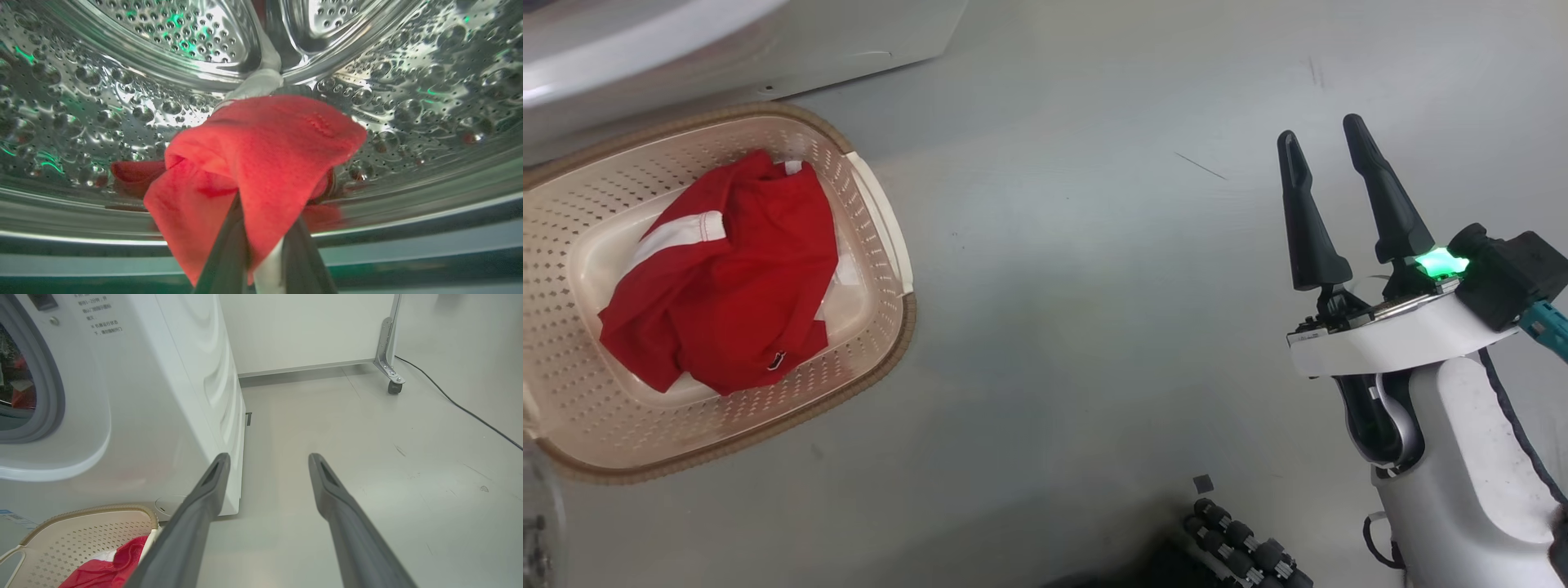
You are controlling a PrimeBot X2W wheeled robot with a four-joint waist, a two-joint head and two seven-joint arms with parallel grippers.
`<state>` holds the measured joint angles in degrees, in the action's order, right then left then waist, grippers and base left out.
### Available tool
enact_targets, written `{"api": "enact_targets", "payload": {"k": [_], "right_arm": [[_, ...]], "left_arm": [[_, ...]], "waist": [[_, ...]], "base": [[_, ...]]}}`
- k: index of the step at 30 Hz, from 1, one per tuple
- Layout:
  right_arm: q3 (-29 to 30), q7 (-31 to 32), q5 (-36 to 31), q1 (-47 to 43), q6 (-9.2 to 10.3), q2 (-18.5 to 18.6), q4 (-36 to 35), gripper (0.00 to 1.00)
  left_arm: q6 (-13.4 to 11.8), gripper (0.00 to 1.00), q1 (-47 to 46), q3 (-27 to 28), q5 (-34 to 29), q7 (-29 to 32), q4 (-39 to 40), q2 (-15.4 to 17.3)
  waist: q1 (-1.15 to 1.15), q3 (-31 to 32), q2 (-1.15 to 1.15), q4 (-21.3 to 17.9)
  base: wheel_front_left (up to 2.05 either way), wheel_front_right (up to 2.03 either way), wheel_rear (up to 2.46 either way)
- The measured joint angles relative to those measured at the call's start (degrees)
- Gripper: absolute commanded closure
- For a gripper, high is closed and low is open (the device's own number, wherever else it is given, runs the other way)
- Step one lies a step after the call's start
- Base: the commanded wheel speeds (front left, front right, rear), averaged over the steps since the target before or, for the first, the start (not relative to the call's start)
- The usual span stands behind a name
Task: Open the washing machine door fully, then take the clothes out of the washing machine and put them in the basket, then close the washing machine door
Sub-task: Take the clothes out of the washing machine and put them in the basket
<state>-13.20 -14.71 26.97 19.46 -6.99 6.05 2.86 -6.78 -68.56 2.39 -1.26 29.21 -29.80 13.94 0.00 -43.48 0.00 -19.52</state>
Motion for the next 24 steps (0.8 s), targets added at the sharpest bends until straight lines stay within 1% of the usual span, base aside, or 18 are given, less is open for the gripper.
{"api": "enact_targets", "payload": {"k": [12, 17, 24], "right_arm": [[1.34, 0.00, -2.04, -0.15, 0.00, 3.00, -0.66, 0.00], [1.55, 0.00, -2.53, -1.05, 0.00, 3.48, -0.71, 0.00], [1.74, 0.00, -3.11, -3.24, 0.00, 4.10, -0.70, 0.00]], "left_arm": [[0.00, 1.00, 6.98, 0.90, 3.67, -13.43, 3.07, -5.22], [0.00, 1.00, 11.13, 1.37, 5.14, -19.59, 4.82, -6.81], [0.00, 1.00, 17.56, 1.77, 6.94, -28.24, 8.47, -10.06]], "waist": [[0.00, 2.31, 0.00, 4.75], [0.00, 3.97, 0.00, 6.68], [0.00, 6.79, 0.00, 9.14]], "base": [[0.00, 0.00, 0.00], [0.00, 0.00, 0.00], [0.00, 0.00, 0.00]]}}
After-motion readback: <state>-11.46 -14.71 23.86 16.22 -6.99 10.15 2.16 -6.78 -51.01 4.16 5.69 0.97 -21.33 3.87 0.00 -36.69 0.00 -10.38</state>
